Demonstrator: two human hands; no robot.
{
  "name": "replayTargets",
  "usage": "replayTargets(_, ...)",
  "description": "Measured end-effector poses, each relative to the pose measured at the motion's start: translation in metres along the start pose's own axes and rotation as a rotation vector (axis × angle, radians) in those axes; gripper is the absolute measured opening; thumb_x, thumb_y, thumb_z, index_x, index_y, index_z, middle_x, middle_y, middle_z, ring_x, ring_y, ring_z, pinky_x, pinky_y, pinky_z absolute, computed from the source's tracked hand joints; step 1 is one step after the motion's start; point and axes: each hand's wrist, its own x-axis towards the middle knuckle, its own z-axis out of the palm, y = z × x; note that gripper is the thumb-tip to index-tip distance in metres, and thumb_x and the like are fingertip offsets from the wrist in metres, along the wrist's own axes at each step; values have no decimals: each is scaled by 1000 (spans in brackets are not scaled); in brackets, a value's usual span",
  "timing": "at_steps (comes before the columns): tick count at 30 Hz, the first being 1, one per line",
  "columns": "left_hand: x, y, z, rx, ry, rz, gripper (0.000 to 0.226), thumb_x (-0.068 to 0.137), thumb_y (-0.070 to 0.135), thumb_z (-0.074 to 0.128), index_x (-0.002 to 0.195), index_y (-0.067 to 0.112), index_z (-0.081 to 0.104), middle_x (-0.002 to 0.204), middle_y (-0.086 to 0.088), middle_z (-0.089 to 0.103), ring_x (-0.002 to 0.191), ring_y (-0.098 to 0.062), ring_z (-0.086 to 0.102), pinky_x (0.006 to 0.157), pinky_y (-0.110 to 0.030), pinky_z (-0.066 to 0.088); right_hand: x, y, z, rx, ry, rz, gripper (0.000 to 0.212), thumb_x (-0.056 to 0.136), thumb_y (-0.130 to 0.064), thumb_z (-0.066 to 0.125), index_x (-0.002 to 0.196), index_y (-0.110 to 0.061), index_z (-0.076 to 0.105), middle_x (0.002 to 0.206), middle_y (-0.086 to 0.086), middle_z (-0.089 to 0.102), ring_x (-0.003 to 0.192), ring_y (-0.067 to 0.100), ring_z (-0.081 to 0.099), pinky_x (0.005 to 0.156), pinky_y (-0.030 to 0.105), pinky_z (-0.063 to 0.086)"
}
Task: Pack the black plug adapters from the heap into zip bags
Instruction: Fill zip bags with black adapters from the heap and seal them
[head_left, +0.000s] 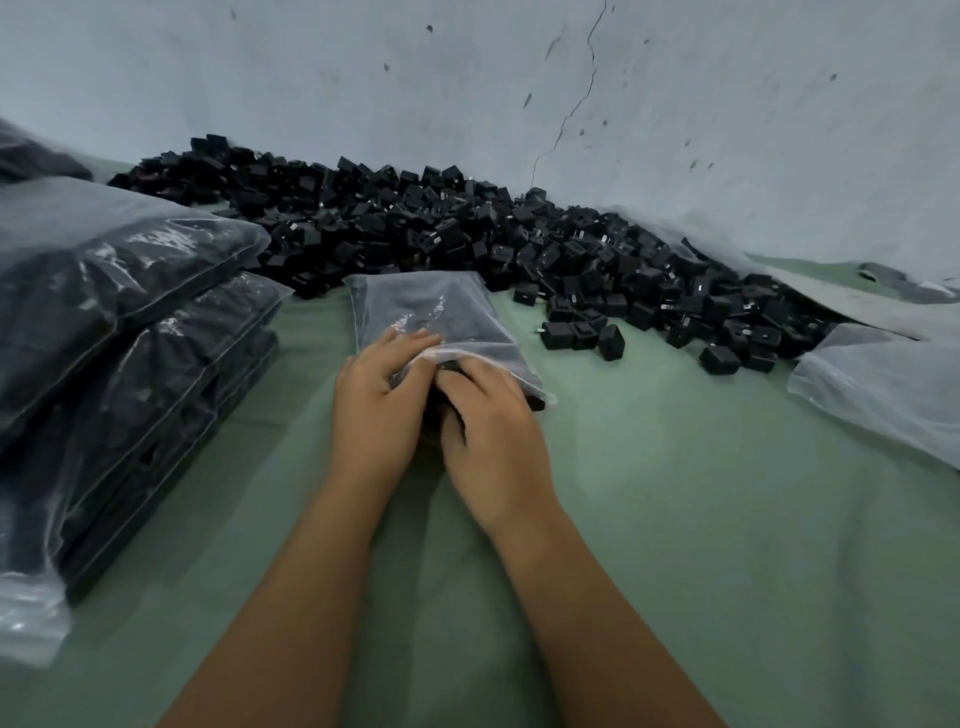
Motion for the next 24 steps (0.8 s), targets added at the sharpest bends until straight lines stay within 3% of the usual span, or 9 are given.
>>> replayTargets(3, 0, -1, 1, 6, 31, -13, 25, 95, 14, 58, 115, 25, 70, 121, 17, 60, 133, -1, 42, 116, -42, 31, -1, 1, -4, -95, -79, 9, 40, 88, -8, 51, 125, -20, 60, 124, 2, 55, 114, 20, 49, 93, 32, 45)
replayTargets(8, 2, -5, 2, 5, 42, -31, 27, 95, 16, 58, 117, 26, 69, 119, 20, 57, 131, -2, 43, 116, -41, 33, -8, -14, -11, -404, 23, 37, 40, 83, -27, 39, 111, -26, 68, 96, 7, 64, 89, 27, 60, 77, 33, 48)
replayTargets(11, 2, -5, 3, 11, 33, 0, 28, 95, 17, 58, 109, 39, 67, 110, 27, 60, 129, -2, 46, 114, -39, 35, -6, -21, -7, -475, -140, 94, 38, 88, -32, 36, 118, -32, 59, 104, 6, 57, 98, 26, 51, 85, 35, 39)
replayTargets(13, 3, -7, 3, 20, 31, 8, 26, 95, 18, 57, 109, 35, 71, 112, 25, 62, 129, 2, 44, 114, -38, 35, -5, -19, -3, -507, -186, 109, 34, 93, -36, 35, 120, -32, 55, 110, 7, 53, 103, 27, 45, 90, 35, 32)
replayTargets(16, 4, -10, 3, 34, 35, 13, 25, 96, 18, 57, 112, 29, 73, 115, 23, 63, 128, 4, 43, 114, -39, 35, -4, -16, -3, -494, -189, 119, 34, 94, -36, 37, 124, -31, 54, 111, 7, 52, 104, 28, 45, 92, 35, 31)
replayTargets(19, 2, -8, 4, 90, 30, 69, 25, 96, 22, 56, 114, 29, 72, 120, 21, 64, 131, 0, 44, 115, -44, 32, -5, -14, -4, -358, -133, 90, 38, 89, -22, 49, 127, -24, 55, 110, 11, 54, 104, 29, 47, 92, 36, 37)
replayTargets(22, -1, -4, 5, 220, 24, 190, 32, 92, 28, 49, 117, 30, 70, 122, 24, 60, 131, 1, 43, 119, -46, 19, 1, -9, 0, -186, -236, 69, 43, 89, -13, 48, 132, -15, 51, 120, 14, 47, 113, 28, 41, 103, 37, 34)
replayTargets(24, -2, -2, 6, 262, 34, 238, 34, 91, 27, 47, 117, 30, 69, 121, 26, 57, 132, -1, 42, 121, -42, 14, 13, -6, 2, -124, -315, 59, 40, 88, -12, 48, 127, -14, 54, 119, 14, 51, 111, 28, 43, 102, 37, 34)
